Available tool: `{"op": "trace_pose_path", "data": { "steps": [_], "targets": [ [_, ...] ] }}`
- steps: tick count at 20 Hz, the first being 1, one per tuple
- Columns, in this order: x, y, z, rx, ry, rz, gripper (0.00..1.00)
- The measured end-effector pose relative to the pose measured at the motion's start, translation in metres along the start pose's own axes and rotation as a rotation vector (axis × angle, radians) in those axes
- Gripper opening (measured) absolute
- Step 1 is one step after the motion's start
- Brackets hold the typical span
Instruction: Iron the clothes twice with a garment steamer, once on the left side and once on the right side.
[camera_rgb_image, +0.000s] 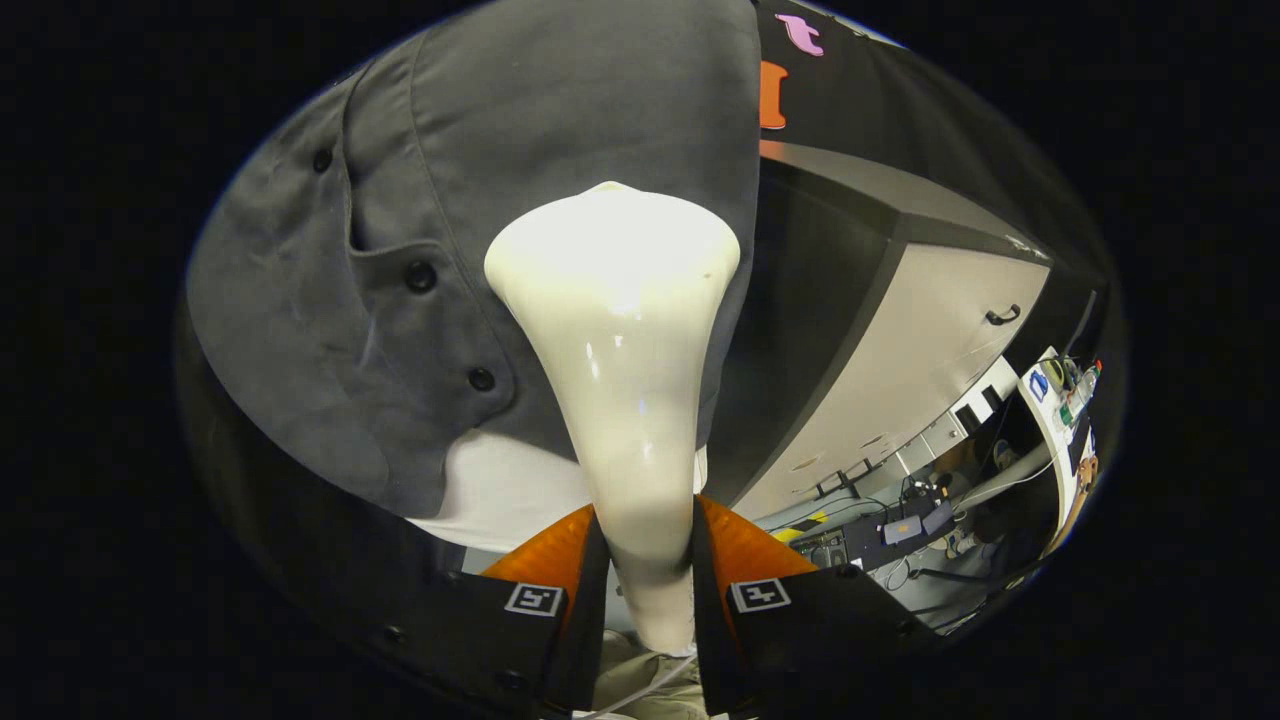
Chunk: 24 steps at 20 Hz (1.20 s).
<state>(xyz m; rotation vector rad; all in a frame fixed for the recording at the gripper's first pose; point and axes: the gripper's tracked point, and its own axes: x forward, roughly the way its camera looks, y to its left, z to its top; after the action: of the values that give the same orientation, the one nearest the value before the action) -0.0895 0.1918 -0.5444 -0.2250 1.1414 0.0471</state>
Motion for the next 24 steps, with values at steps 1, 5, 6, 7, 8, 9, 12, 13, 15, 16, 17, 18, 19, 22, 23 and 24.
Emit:
{"op": "trace_pose_path", "data": {
  "steps": [1, 5, 6, 7, 8, 9, 12, 13, 15, 16, 17, 18, 19, 22, 23, 24],
  "targets": [
    [0.003, -0.002, -0.004, -0.001, 0.009, -0.001, 0.47],
    [0.012, -0.002, -0.022, -0.004, 0.043, -0.007, 0.47],
    [0.015, -0.002, -0.027, -0.003, 0.05, -0.007, 0.47],
    [0.017, -0.003, -0.031, -0.001, 0.057, -0.007, 0.47],
    [0.019, -0.003, -0.033, 0.002, 0.063, -0.007, 0.47],
    [0.02, -0.003, -0.036, 0.003, 0.067, -0.007, 0.47],
    [0.022, -0.002, -0.042, 0.009, 0.078, -0.004, 0.47],
    [0.022, -0.002, -0.044, 0.01, 0.081, -0.002, 0.47],
    [0.019, -0.002, -0.047, 0.006, 0.087, 0.005, 0.47],
    [0.017, -0.004, -0.047, 0.006, 0.087, 0.008, 0.47],
    [0.014, -0.006, -0.045, 0.006, 0.084, 0.012, 0.47],
    [0.011, -0.007, -0.043, 0.002, 0.082, 0.015, 0.47],
    [0.006, -0.01, -0.04, 0.0, 0.082, 0.017, 0.47],
    [-0.016, -0.021, -0.03, 0.011, 0.058, 0.025, 0.47],
    [-0.026, -0.027, -0.025, 0.013, 0.049, 0.025, 0.47],
    [-0.036, -0.031, -0.022, 0.014, 0.04, 0.029, 0.47]
  ]
}}
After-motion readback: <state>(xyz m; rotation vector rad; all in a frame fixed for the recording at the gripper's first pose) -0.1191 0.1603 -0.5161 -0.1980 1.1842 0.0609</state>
